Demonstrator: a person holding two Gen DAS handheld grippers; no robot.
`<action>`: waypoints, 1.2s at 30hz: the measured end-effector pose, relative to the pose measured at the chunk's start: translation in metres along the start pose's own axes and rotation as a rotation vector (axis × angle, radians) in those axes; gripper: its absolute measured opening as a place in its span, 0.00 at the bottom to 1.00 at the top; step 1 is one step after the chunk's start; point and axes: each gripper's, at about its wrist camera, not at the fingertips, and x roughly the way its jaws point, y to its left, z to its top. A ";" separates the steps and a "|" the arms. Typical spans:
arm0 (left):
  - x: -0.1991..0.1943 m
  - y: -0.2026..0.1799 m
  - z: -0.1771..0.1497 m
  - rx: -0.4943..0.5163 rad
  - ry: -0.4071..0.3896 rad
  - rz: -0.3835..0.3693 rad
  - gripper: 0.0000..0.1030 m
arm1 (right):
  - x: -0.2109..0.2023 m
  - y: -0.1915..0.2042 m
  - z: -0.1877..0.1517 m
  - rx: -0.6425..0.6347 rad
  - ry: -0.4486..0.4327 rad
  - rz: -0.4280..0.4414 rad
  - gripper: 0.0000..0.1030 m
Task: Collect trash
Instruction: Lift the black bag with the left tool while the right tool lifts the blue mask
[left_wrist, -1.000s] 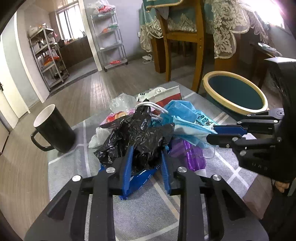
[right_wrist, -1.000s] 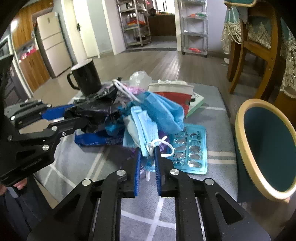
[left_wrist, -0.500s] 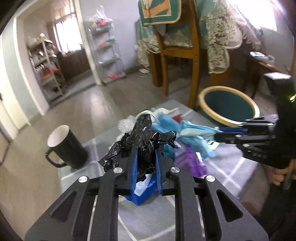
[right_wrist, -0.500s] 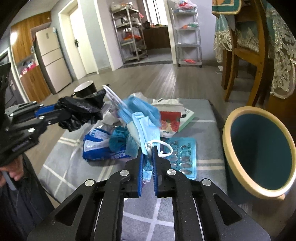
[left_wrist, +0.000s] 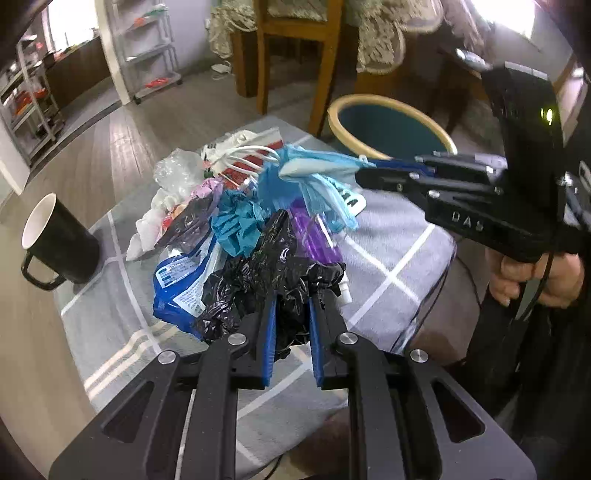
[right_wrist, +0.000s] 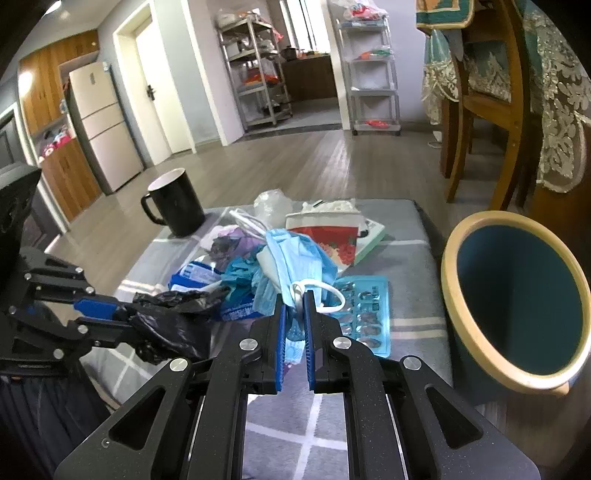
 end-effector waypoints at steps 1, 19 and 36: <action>-0.005 0.003 -0.001 -0.023 -0.021 -0.002 0.14 | -0.001 -0.001 0.001 0.004 -0.004 -0.001 0.10; -0.081 0.018 0.034 -0.185 -0.359 -0.045 0.14 | -0.062 -0.002 0.014 0.008 -0.187 0.051 0.08; -0.061 0.004 0.048 -0.203 -0.363 -0.098 0.15 | -0.078 -0.038 0.046 0.109 -0.282 0.057 0.05</action>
